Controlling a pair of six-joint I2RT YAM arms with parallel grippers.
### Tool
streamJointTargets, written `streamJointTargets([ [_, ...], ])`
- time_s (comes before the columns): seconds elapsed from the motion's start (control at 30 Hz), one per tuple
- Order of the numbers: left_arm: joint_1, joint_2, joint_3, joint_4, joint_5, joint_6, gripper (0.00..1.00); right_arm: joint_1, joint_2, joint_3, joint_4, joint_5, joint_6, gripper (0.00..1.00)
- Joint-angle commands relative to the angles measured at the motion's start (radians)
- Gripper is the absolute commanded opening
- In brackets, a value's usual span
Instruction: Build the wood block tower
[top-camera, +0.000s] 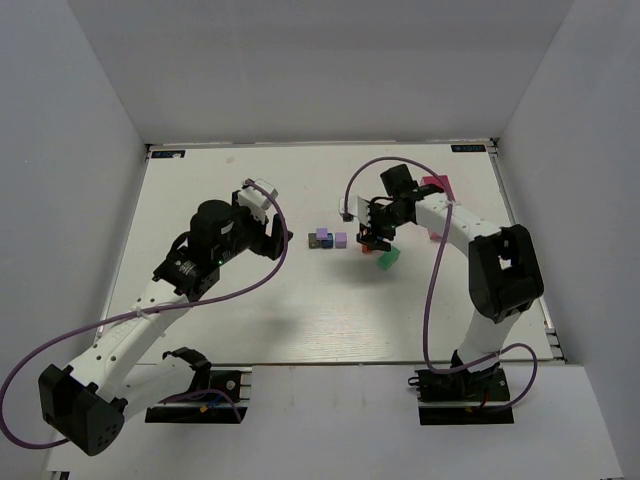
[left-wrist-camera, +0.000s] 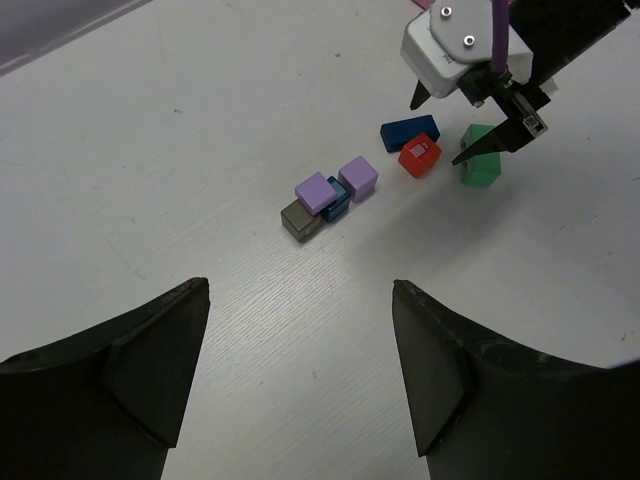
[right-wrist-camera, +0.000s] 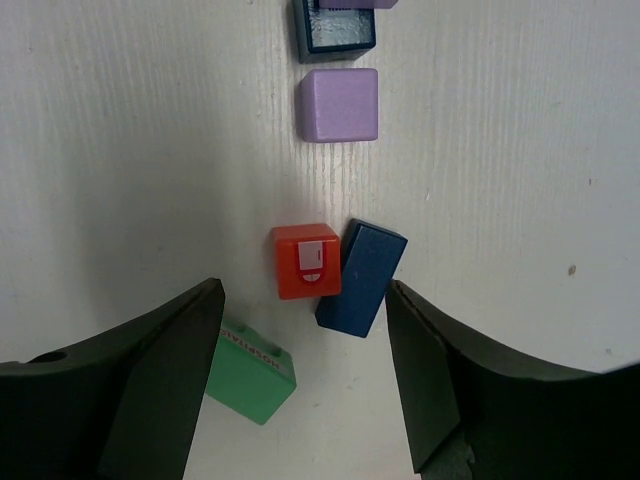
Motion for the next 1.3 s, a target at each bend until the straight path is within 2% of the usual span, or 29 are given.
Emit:
streamJointTargets([
  [0.0, 0.004, -0.026, -0.001, 0.005, 0.014, -0.002, 0.84, -0.009, 0.031, 0.054, -0.013, -0.021, -0.043, 0.72],
  [0.3, 0.004, -0.026, -0.001, 0.005, 0.024, -0.002, 0.85, -0.006, 0.094, 0.078, -0.004, 0.014, -0.043, 0.76],
  [0.63, 0.004, -0.017, -0.001, 0.005, 0.024, -0.002, 0.85, -0.008, 0.096, 0.083, 0.019, 0.04, -0.023, 0.76],
  [0.83, 0.004, -0.017, -0.001, 0.005, 0.024, -0.002, 0.85, -0.044, 0.085, 0.126, 0.007, 0.117, 0.026, 0.72],
  [1.27, 0.004, -0.017, -0.001, 0.005, 0.024, -0.002, 0.85, -0.076, 0.128, 0.147, 0.008, 0.123, 0.069, 0.66],
])
